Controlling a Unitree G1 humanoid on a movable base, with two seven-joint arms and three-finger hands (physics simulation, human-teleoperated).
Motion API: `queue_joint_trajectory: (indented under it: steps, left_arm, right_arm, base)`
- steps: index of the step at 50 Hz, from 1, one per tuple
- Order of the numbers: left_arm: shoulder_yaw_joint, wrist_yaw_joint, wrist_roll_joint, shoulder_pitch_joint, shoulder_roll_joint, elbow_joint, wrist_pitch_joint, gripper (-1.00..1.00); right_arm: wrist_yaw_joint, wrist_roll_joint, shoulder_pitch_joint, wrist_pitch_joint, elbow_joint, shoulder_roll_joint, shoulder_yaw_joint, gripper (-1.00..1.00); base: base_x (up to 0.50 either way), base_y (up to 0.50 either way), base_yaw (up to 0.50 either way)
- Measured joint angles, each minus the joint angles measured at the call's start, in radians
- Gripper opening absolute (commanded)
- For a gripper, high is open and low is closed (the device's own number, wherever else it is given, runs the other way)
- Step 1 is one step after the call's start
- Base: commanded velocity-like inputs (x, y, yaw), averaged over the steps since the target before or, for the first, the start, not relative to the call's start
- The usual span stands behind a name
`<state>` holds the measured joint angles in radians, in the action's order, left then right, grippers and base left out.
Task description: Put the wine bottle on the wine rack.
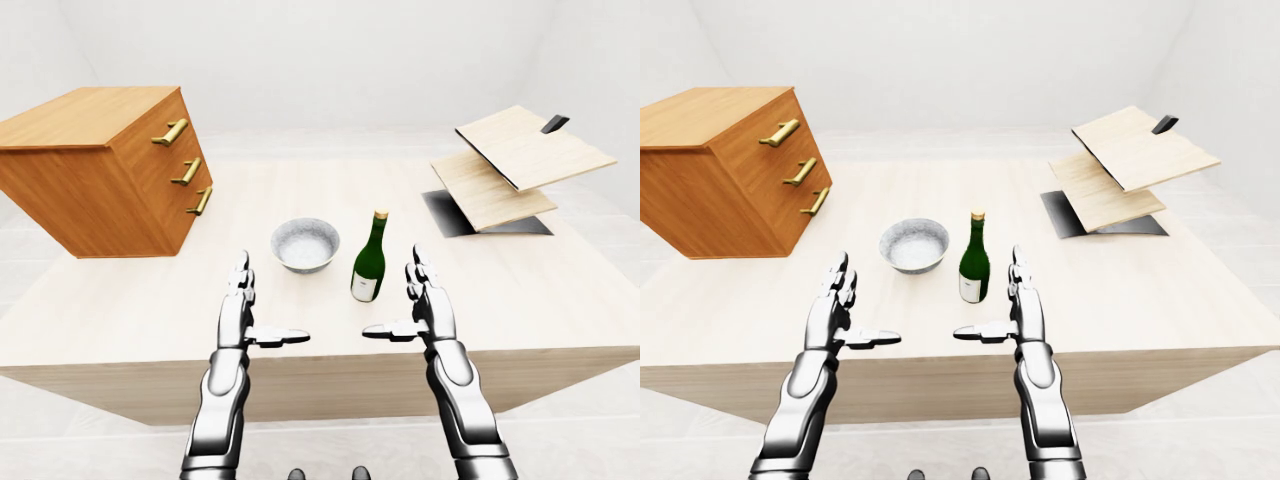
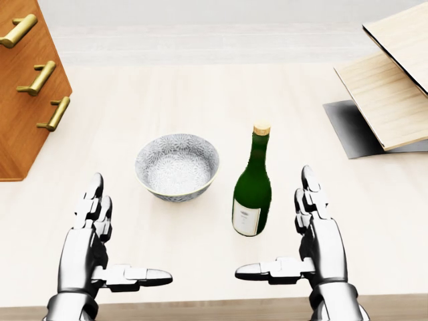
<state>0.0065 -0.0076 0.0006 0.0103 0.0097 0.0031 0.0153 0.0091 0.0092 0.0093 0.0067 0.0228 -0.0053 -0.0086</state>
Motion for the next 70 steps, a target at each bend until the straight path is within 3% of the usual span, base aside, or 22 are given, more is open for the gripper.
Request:
queue_joint_trajectory:
  steps: [13,16,20,30,41,70]
  left_arm:
    - [0.02,-0.016,0.007,0.029,0.012,-0.089,-0.027,1.0]
    - [0.023,-0.023,0.009,0.036,0.015,-0.136,-0.047,1.0]
    - [0.03,-0.039,0.011,0.036,0.023,-0.247,-0.103,1.0]
    - [0.101,-0.06,-0.023,-0.053,0.048,-0.563,-0.103,1.0]
    - [0.149,-0.062,-0.045,-0.129,0.08,-0.733,-0.103,1.0]
    - [0.162,-0.065,-0.016,-0.202,0.11,-0.831,-0.103,1.0]
  right_arm:
    - [0.005,0.005,0.017,0.081,0.168,-0.017,-0.027,1.0]
    - [0.004,-0.001,0.016,0.081,0.246,-0.022,-0.033,1.0]
    - [0.004,-0.016,0.001,0.081,0.387,-0.033,-0.043,1.0]
    - [0.013,-0.037,-0.097,0.081,0.703,-0.062,-0.096,1.0]
    - [0.018,-0.05,-0.16,0.081,0.855,-0.081,-0.126,1.0]
    - [0.024,-0.014,-0.178,0.081,0.926,-0.087,-0.167,1.0]
  base:
    - [0.0,0.0,0.0]
    - [0.0,0.0,0.0]
    - [0.0,0.0,0.0]
    - [0.0,0.0,0.0]
    - [0.0,0.0,0.0]
    - [0.0,-0.45,0.0]
